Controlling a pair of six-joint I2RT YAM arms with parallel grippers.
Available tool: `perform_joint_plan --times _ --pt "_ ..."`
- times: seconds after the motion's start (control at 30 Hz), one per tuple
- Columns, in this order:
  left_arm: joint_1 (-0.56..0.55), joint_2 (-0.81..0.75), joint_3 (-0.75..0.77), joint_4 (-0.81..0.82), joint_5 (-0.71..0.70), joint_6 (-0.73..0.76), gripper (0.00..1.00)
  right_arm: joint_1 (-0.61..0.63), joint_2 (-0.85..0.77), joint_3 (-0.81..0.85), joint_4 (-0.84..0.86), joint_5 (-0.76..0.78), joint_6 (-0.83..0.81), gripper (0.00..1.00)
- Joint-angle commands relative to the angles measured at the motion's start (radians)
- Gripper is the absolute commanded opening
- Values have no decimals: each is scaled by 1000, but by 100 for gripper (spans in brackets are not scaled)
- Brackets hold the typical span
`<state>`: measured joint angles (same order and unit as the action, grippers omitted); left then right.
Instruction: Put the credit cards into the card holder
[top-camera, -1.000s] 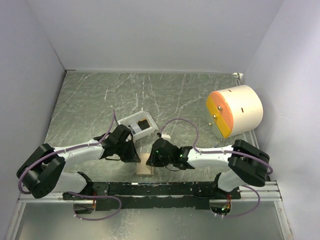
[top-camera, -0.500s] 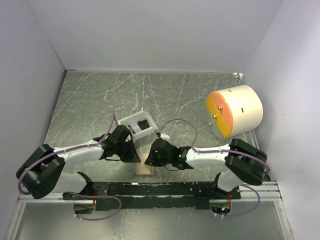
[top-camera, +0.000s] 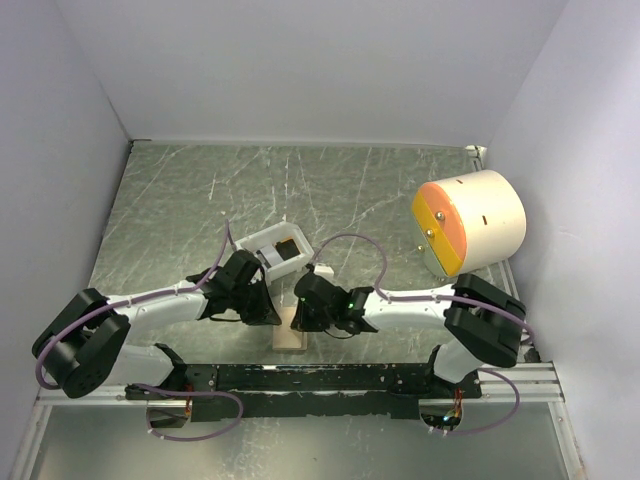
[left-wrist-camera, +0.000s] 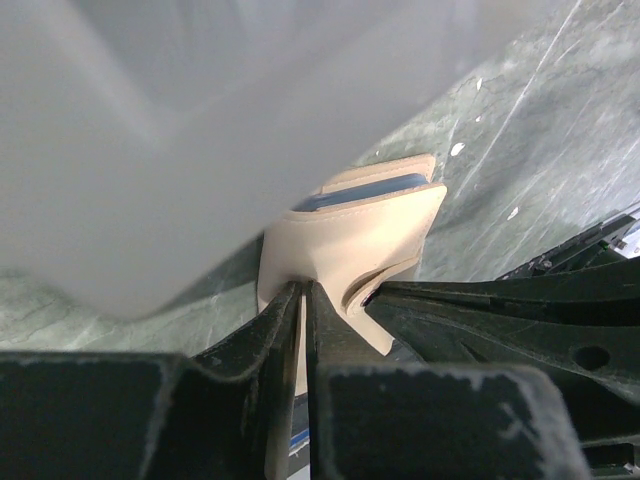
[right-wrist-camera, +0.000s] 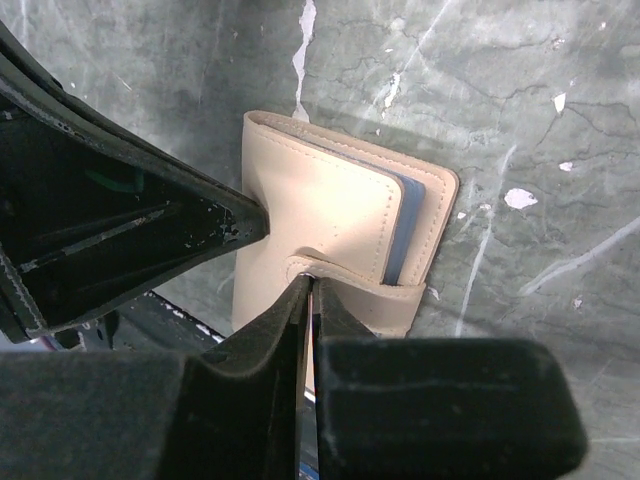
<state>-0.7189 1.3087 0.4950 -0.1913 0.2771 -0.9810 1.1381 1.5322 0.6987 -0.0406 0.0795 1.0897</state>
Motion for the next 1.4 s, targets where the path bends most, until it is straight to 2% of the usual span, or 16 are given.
perform_joint_plan --times 0.0,0.47,0.63,0.8,0.9,1.03,1.13,1.17,1.2,1.27,1.33,1.37 --pt "-9 8 -25 4 19 -5 18 11 83 42 -99 63 -28 5" --pt "-16 -4 -37 37 35 -18 19 29 223 185 -375 130 -78 6" --pt "-15 -44 -2 -13 7 -12 23 43 260 227 -420 155 -92 7" --pt "-14 -110 59 -117 -79 -2 26 54 285 232 -404 153 -101 7" --pt "-14 -153 109 -196 -158 12 31 54 245 278 -429 199 -118 12" --pt "-14 -203 226 -334 -279 47 42 52 117 359 -465 288 -140 25" --pt "-13 -250 322 -434 -351 86 50 51 -15 362 -472 346 -153 36" --pt "-13 -267 353 -461 -369 101 63 52 -62 354 -480 368 -152 41" --pt "-13 -282 386 -487 -386 116 72 51 -114 344 -485 393 -154 46" --pt "-13 -318 453 -536 -425 152 76 53 -223 317 -502 459 -147 61" --pt "-13 -346 519 -581 -446 195 86 54 -356 274 -510 500 -144 77" --pt "-14 -359 551 -602 -454 215 89 54 -416 256 -517 518 -139 96"
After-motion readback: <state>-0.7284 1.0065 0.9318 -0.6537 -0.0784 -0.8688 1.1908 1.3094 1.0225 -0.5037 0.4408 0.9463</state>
